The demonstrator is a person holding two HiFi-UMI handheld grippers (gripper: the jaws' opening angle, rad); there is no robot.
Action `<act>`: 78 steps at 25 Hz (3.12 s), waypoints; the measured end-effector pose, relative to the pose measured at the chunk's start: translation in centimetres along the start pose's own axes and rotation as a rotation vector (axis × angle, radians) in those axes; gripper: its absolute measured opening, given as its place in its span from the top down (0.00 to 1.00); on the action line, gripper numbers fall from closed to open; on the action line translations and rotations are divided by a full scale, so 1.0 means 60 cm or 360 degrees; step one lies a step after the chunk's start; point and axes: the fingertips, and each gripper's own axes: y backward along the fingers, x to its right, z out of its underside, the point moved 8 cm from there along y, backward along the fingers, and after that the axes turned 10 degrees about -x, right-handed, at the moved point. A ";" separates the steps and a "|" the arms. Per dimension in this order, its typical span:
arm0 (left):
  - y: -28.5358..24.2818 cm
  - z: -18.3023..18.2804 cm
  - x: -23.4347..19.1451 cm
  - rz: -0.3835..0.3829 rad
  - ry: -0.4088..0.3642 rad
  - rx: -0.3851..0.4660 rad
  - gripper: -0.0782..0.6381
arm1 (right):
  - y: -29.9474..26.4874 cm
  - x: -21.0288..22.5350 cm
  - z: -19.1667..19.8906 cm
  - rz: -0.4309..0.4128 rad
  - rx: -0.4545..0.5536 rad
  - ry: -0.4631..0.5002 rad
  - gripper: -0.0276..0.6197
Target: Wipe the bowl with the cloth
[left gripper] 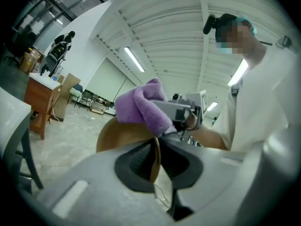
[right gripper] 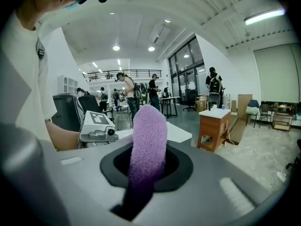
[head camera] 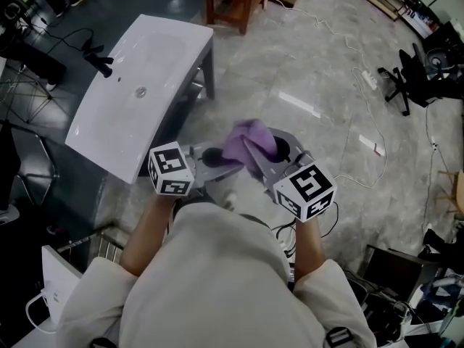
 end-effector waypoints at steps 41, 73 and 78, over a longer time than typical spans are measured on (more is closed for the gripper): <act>-0.004 -0.073 0.036 0.0217 -0.0130 0.0325 0.87 | -0.025 0.051 0.171 -0.0669 0.0192 -0.0868 0.88; -0.033 -0.012 -0.014 0.0080 -0.0042 0.0077 0.88 | 0.088 0.020 0.072 -0.0438 0.0295 -0.0345 0.88; -0.043 -0.015 -0.006 0.0089 -0.0043 0.0092 0.88 | 0.081 0.020 0.047 -0.0177 0.0204 -0.0154 0.88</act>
